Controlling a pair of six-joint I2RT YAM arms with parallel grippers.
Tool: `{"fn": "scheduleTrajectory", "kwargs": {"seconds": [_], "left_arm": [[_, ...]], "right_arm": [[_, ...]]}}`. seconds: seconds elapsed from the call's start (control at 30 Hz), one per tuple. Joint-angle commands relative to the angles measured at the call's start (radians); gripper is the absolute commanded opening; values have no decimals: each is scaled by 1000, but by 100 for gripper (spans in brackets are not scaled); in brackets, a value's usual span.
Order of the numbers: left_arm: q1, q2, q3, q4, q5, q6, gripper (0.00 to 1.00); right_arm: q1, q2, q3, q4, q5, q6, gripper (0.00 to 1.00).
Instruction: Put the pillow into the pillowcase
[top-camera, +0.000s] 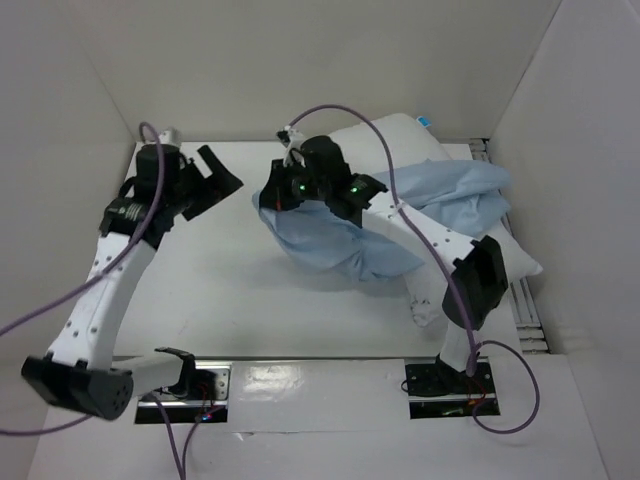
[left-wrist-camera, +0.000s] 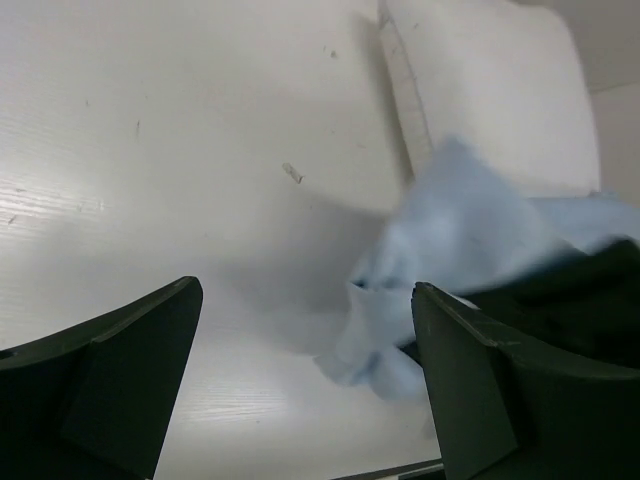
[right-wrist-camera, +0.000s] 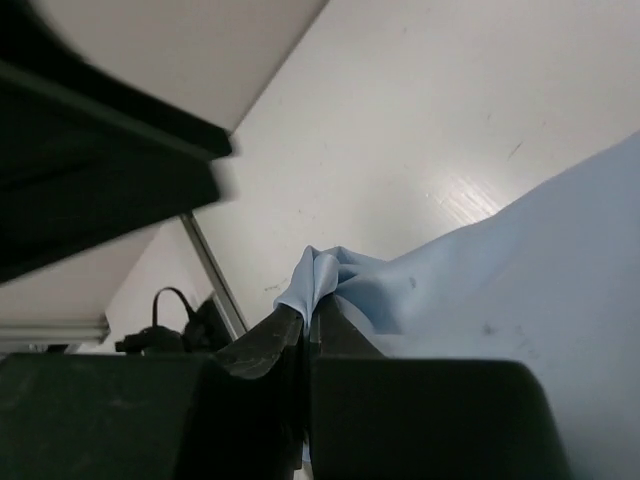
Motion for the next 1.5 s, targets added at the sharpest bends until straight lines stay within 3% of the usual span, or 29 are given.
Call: {"fn": "scheduleTrajectory", "kwargs": {"seconds": [0.0, 0.03, 0.07, 0.17, 0.2, 0.23, 0.27, 0.33, 0.4, 0.63, 0.77, 0.97, 1.2, 1.37, 1.47], "left_arm": [[40, -113, -41, -56, -57, 7, 99], [40, -124, -41, -56, -46, 21, 99], [53, -124, -41, -56, -28, 48, 99], [54, -66, -68, -56, 43, 73, 99], [31, -54, -97, -41, 66, 73, 99], [21, -42, -98, -41, 75, 73, 99], [11, -32, -128, -32, 75, 62, 99], [-23, -23, -171, 25, 101, 62, 100], [-37, -14, -231, 69, 133, 53, 100], [-121, 90, -305, 183, 158, 64, 100], [-163, 216, -305, 183, 72, 46, 100], [-193, 385, -305, 126, -37, 13, 100], [-242, 521, -268, 126, -80, -16, 100], [-252, 593, -259, 135, -69, -36, 99], [-252, 603, -259, 145, -49, -45, 86]], "right_arm": [[-23, 24, 75, 49, -3, -17, 0], [-23, 144, 139, -18, -35, -55, 0], [-14, 212, 343, -230, -58, -90, 8], [-2, 319, 554, -448, 113, -167, 33], [-2, 243, 464, -448, 153, -167, 53], [-2, 189, 463, -407, 190, -167, 65], [-17, 134, 343, -373, 216, -167, 74], [-80, -11, 246, -312, 274, -156, 87], [-156, -90, 131, -312, 305, -146, 90], [-319, -314, -58, -437, 535, -146, 96], [-391, -405, -153, -512, 670, -146, 99], [-534, -448, -274, -554, 640, -169, 99], [-577, -448, -365, -513, 578, -169, 99], [-586, -437, -386, -488, 569, -169, 82], [-586, -427, -396, -479, 551, -169, 66]]}}
